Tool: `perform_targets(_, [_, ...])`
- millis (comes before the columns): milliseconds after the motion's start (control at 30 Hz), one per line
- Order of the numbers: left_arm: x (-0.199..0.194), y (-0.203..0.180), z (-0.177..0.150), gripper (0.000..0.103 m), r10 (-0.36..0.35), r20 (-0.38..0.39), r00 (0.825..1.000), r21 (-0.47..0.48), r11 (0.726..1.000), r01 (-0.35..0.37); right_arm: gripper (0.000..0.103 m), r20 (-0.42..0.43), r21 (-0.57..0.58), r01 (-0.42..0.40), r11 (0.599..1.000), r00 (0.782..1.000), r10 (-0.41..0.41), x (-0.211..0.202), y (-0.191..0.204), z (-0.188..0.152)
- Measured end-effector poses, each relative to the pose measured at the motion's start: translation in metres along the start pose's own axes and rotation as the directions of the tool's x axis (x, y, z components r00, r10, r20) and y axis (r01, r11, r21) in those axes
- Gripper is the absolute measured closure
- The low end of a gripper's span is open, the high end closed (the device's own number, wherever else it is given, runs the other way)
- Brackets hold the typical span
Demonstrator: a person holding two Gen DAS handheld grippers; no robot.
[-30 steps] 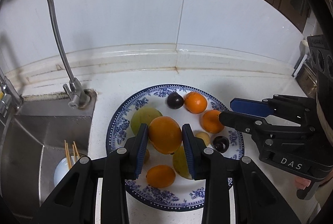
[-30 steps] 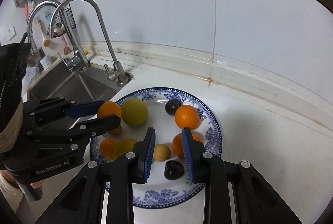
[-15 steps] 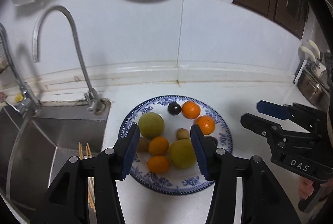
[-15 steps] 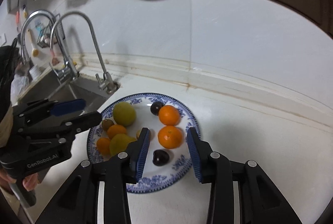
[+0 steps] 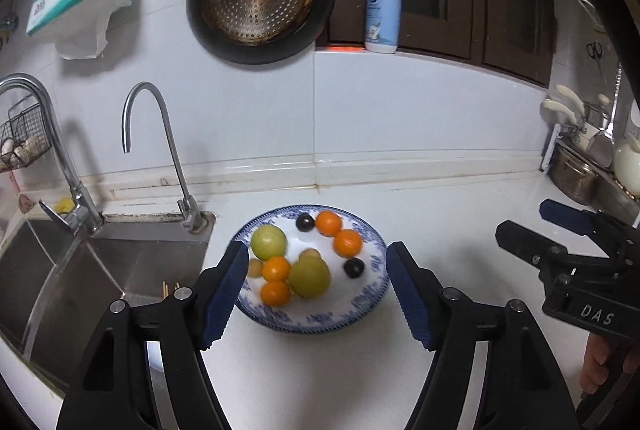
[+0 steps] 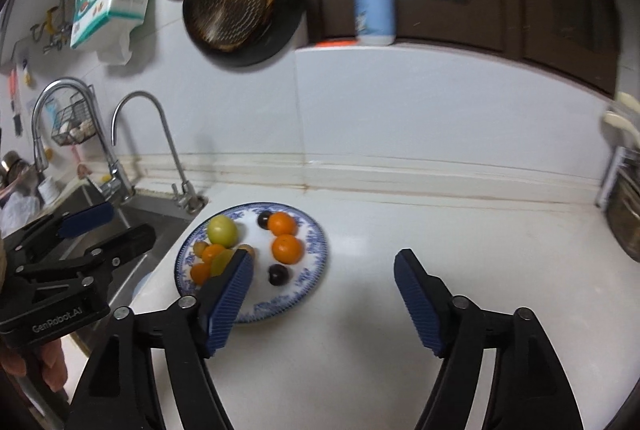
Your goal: Organize fruits
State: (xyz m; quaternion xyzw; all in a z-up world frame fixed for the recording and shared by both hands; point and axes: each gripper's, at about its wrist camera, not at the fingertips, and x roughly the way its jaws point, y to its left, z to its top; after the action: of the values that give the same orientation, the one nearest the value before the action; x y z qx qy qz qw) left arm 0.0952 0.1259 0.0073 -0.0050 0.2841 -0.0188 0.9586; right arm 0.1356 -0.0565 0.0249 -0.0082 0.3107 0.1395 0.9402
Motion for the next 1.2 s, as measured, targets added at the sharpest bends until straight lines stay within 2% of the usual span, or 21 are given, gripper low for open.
perform_targets(233, [-0.045,-0.024,-0.022,0.029,-0.008,0.019,1.000,-0.020,1.000,0.008,0.023,0.019,0.032,0.034,0.999,0.999,-0.035,-0.047,-0.018,-0.024])
perform_targets(700, [-0.122,-0.058,-0.054,0.022,0.006,0.062,0.998,0.005,1.000,-0.006,0.023,0.062,0.021,0.059,0.998,0.996,-0.060,-0.138,-0.023,-0.070])
perform_targets(1200, [-0.158,-0.077,-0.068,0.020,0.011,0.082,0.997,0.014,1.000,-0.012,0.023,0.083,0.026,0.052,0.998,0.995,-0.054,-0.181,-0.030,-0.086])
